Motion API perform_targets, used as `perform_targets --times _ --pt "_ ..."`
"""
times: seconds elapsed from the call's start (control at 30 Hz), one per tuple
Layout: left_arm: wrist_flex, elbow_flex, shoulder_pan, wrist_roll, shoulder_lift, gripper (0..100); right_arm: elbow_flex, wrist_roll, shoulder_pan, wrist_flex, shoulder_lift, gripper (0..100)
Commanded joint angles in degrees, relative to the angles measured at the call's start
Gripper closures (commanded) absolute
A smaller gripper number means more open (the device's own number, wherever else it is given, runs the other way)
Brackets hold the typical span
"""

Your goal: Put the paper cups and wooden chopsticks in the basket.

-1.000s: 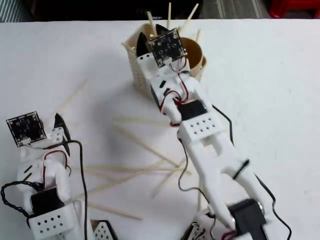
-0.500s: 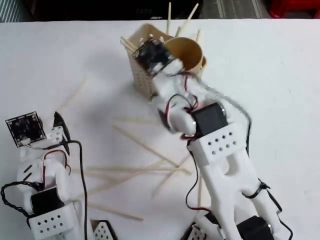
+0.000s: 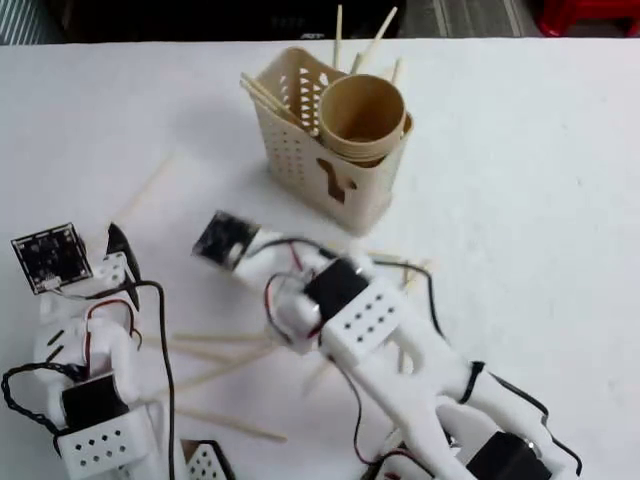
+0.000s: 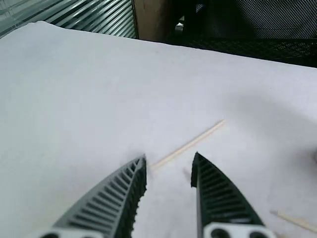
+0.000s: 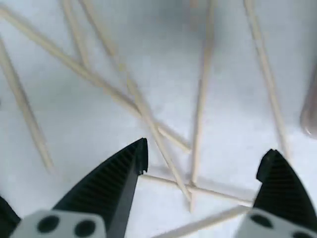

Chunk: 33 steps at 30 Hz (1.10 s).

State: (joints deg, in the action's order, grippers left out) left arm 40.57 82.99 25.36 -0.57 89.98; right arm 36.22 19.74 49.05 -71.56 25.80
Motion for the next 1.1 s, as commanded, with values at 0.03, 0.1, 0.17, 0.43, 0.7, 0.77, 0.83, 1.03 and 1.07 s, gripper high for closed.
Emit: perform_targets --times 0.03,0.1,0.17,0.43,0.7,0.77,0.83,1.03,1.07 --pt "-1.3 -0.3 0.1 0.4 0.8 84 2.0 -4.5 5.5 7.5 -1.9 64.2" --pt "-1.4 -0.3 0.1 0.4 0.8 84 1.6 -5.4 6.7 9.6 -6.1 61.3" --pt "-1.4 -0.3 0.1 0.4 0.8 84 0.2 -6.8 6.9 11.0 -10.9 55.3" --pt "-1.4 -0.3 0.1 0.4 0.8 84 -7.9 -8.3 6.8 11.0 -26.7 43.0" --pt "-1.3 -0.3 0.1 0.4 0.8 84 -13.3 -8.3 2.9 11.0 -36.1 43.0" --pt "-1.3 -0.3 0.1 0.4 0.8 84 -13.8 -8.1 1.3 11.0 -37.6 45.1" --pt "-1.3 -0.3 0.1 0.4 0.8 84 -14.2 -8.0 0.4 11.0 -38.5 51.5" --pt "-1.4 -0.3 0.1 0.4 0.8 84 -14.4 -8.0 0.4 11.3 -38.8 82.0" --pt "-1.4 -0.3 0.1 0.4 0.8 84 -14.4 -8.0 0.4 11.3 -38.8 85.8"
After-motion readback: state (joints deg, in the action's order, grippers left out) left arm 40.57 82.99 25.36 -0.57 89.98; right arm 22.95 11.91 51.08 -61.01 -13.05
